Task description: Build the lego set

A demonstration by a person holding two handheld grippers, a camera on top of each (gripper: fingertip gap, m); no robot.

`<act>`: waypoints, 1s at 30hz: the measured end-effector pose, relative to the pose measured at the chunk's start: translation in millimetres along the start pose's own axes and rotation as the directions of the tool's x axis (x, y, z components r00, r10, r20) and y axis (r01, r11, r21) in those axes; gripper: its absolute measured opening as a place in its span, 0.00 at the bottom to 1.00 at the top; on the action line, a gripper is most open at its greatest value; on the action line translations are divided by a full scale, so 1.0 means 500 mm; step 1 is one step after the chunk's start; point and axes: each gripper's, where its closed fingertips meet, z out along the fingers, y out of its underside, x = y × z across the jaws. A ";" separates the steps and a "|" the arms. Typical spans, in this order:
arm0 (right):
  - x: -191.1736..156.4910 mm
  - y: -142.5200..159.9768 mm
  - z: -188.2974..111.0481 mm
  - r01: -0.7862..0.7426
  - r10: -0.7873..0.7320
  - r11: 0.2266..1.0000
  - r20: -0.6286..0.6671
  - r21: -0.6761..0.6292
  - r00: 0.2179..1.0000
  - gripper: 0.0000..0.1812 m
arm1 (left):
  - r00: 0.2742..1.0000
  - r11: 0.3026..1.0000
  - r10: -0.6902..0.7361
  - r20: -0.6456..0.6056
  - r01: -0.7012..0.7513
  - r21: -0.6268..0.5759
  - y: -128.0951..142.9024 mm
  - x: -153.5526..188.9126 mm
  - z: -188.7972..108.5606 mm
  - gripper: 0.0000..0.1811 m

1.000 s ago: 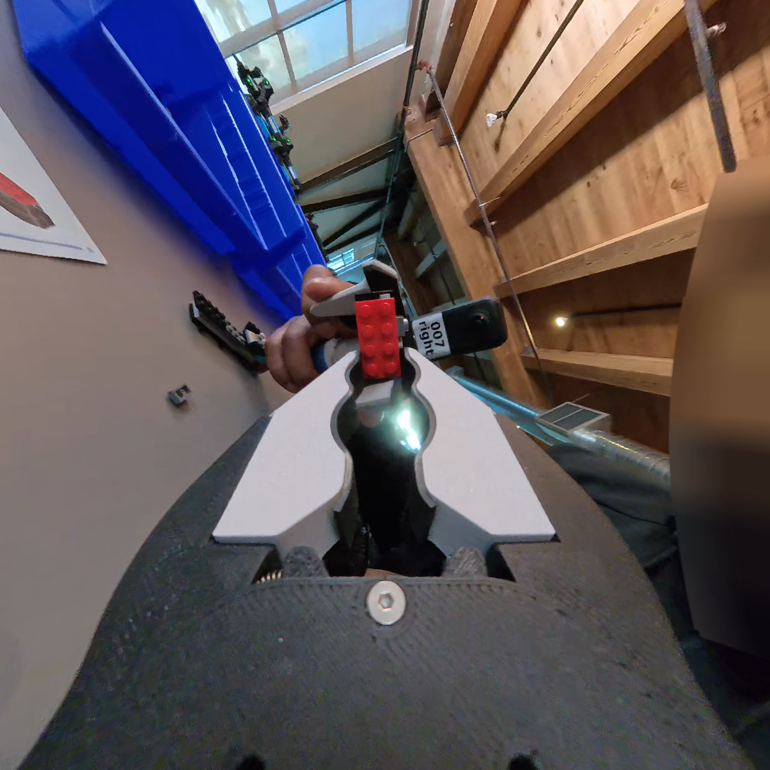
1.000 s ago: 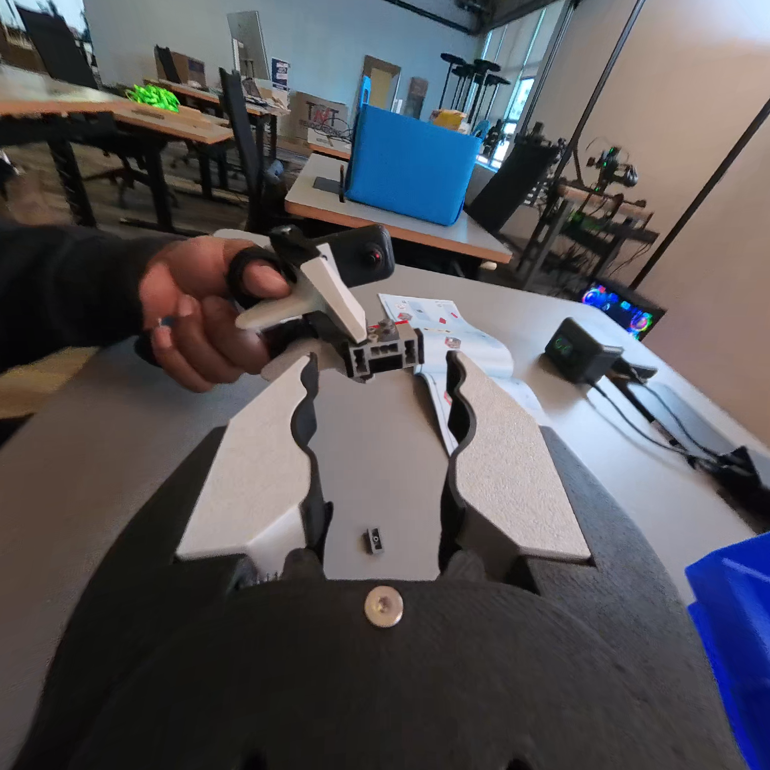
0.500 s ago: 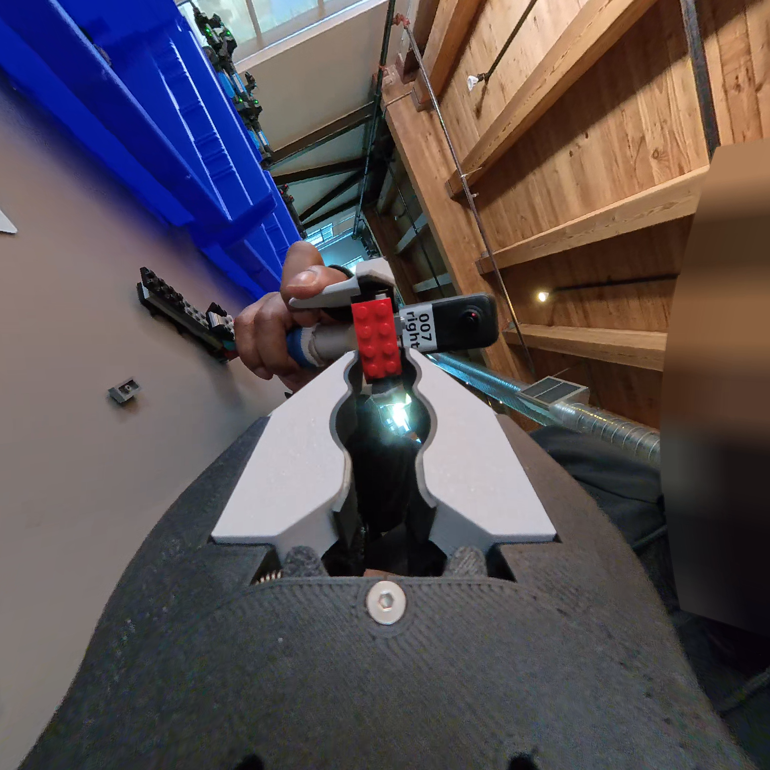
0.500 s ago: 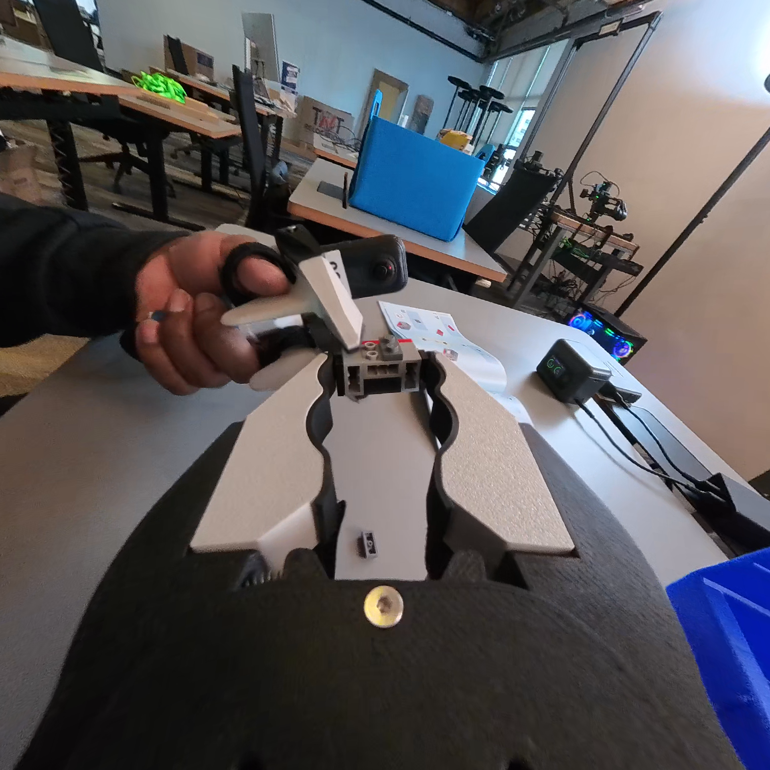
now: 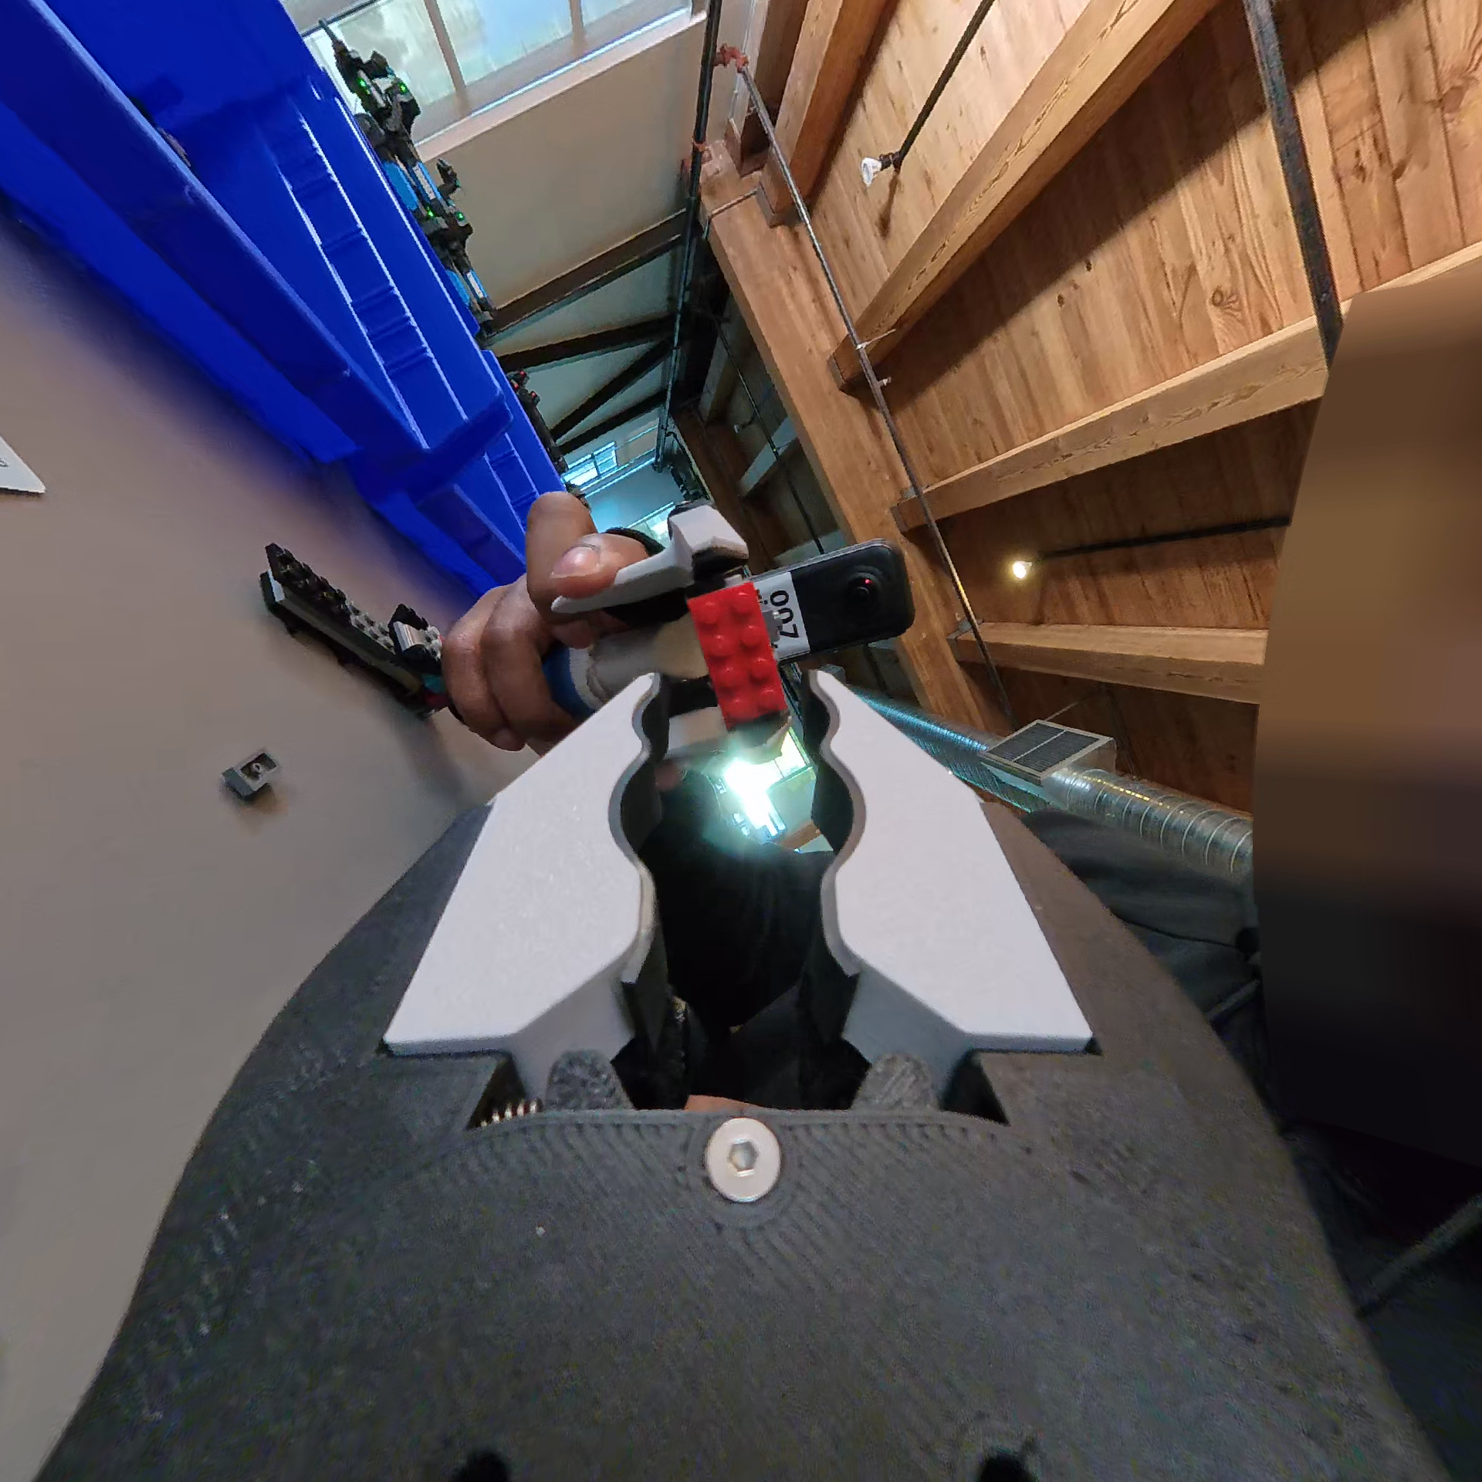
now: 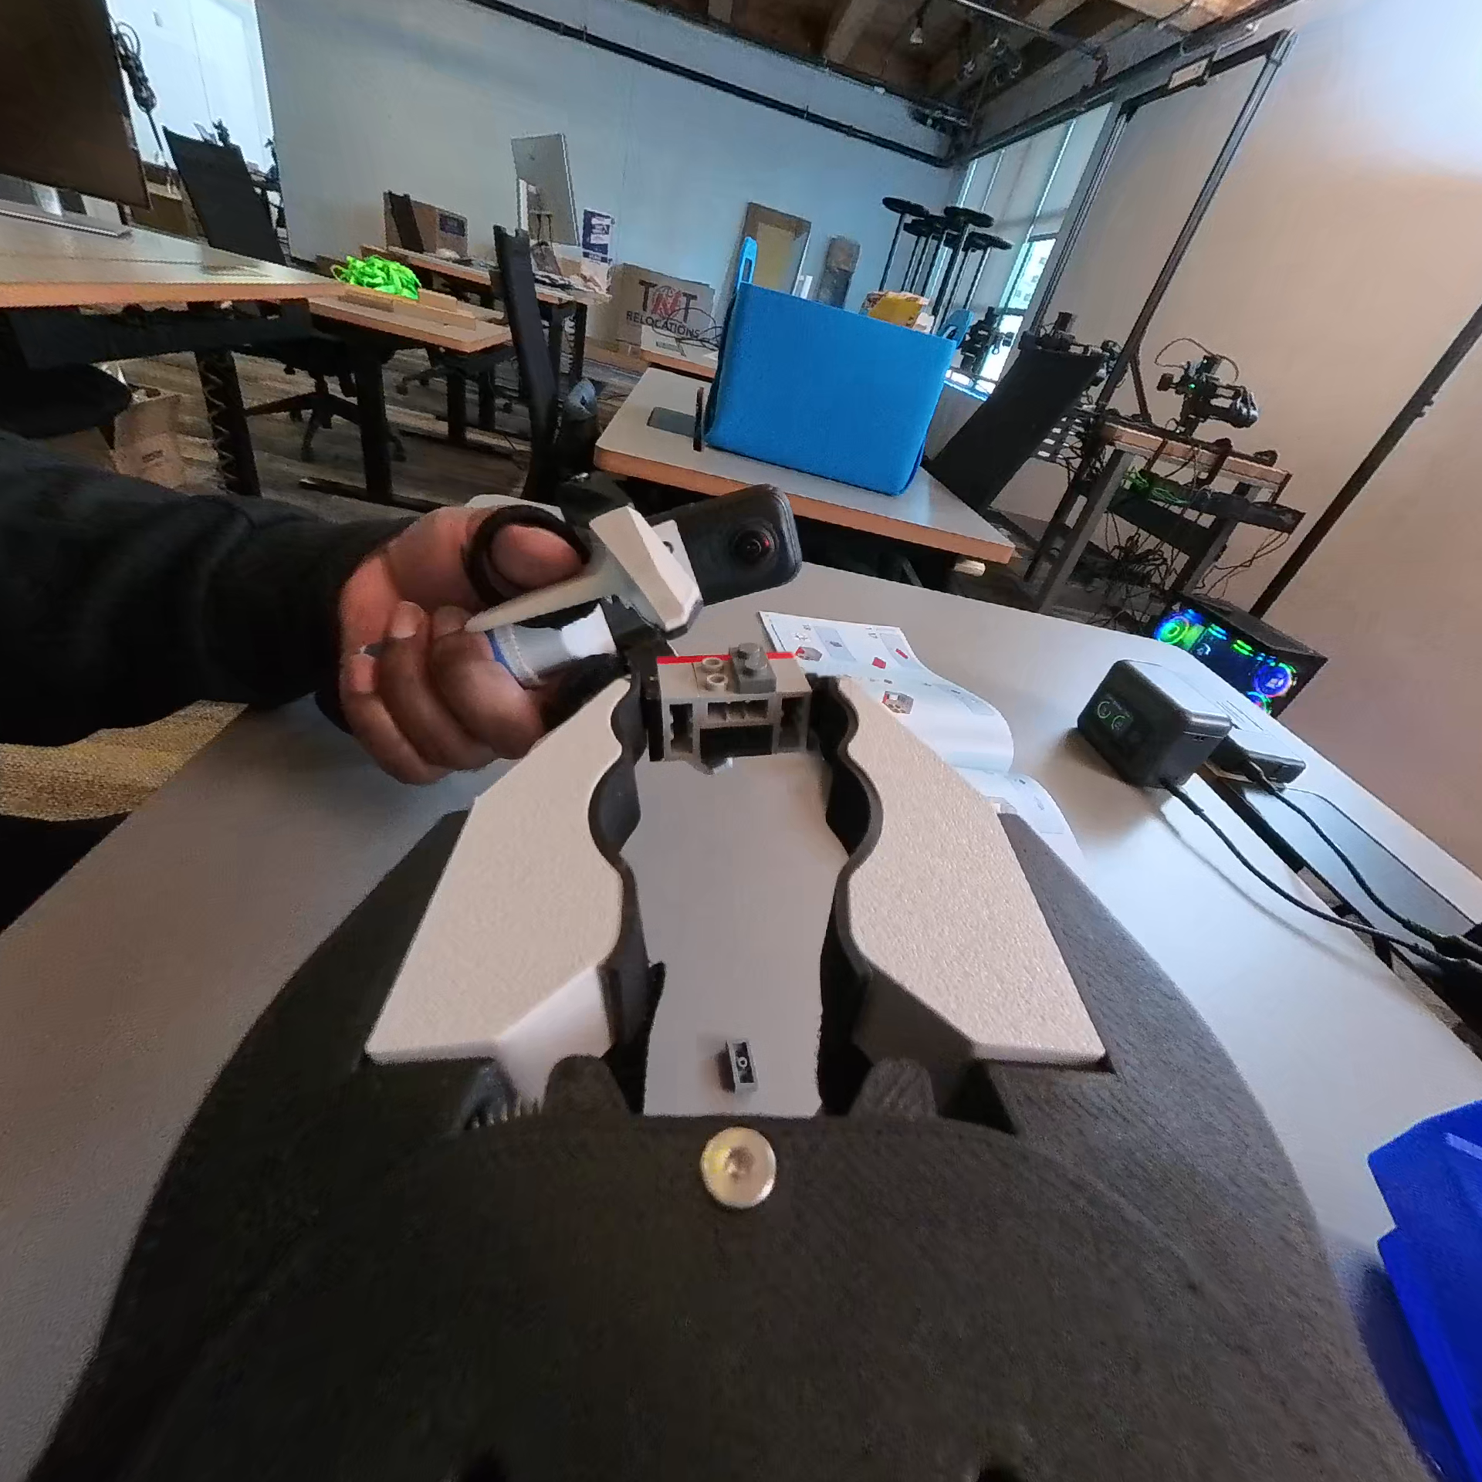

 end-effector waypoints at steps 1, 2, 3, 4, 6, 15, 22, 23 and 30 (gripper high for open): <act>0.000 0.001 0.001 0.006 -0.006 1.000 -0.002 -0.005 1.000 0.24 | 1.000 1.000 -0.002 -0.001 0.002 -0.003 0.001 0.000 0.001 0.18; 0.000 0.003 0.001 0.011 -0.011 1.000 -0.004 -0.008 1.000 0.24 | 1.000 1.000 -0.004 0.000 0.004 -0.008 0.003 -0.001 0.001 0.18; 0.000 0.004 0.002 0.014 -0.014 1.000 -0.006 -0.011 1.000 0.24 | 1.000 1.000 -0.004 0.002 0.004 -0.014 0.005 -0.002 0.002 0.18; 0.000 0.004 0.002 0.016 -0.016 1.000 -0.008 -0.013 1.000 0.24 | 1.000 1.000 -0.005 0.003 0.005 -0.020 0.007 -0.003 0.003 0.17; 0.002 0.005 0.002 0.019 -0.019 1.000 -0.013 -0.016 1.000 0.24 | 1.000 1.000 -0.008 0.000 0.008 -0.030 0.011 -0.002 0.005 0.16; 0.004 0.009 0.004 0.018 -0.019 1.000 -0.023 -0.023 1.000 0.24 | 1.000 0.999 -0.026 0.007 0.027 -0.026 0.012 -0.008 0.006 0.13; 0.002 0.010 0.008 0.023 -0.024 0.999 -0.025 -0.025 0.999 0.24 | 0.999 0.999 -0.033 -0.005 0.033 -0.016 0.010 -0.004 0.007 0.11; 0.002 0.011 0.008 0.024 -0.025 0.999 -0.027 -0.029 0.999 0.24 | 0.999 0.999 -0.032 -0.007 0.032 -0.014 0.010 -0.004 0.007 0.10; 0.003 0.016 0.012 -0.007 0.005 0.998 -0.026 -0.063 1.000 0.27 | 1.000 1.000 -0.020 0.010 0.020 0.012 0.001 -0.010 0.000 0.10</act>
